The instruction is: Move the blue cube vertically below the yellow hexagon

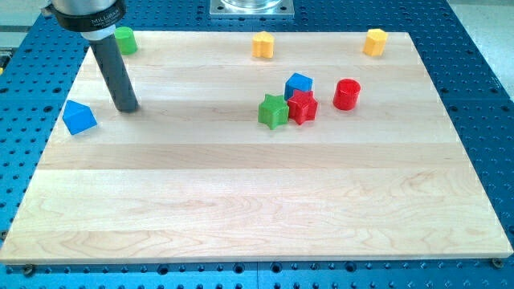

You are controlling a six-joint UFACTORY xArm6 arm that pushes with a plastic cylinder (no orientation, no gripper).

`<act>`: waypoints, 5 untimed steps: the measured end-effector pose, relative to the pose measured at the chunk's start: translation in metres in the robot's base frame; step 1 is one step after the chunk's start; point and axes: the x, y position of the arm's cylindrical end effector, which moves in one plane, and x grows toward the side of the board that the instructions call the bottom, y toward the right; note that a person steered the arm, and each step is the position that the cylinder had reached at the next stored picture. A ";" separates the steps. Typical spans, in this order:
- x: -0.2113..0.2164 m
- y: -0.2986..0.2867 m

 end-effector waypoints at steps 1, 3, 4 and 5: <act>0.000 0.009; -0.044 0.187; -0.046 0.240; -0.044 0.287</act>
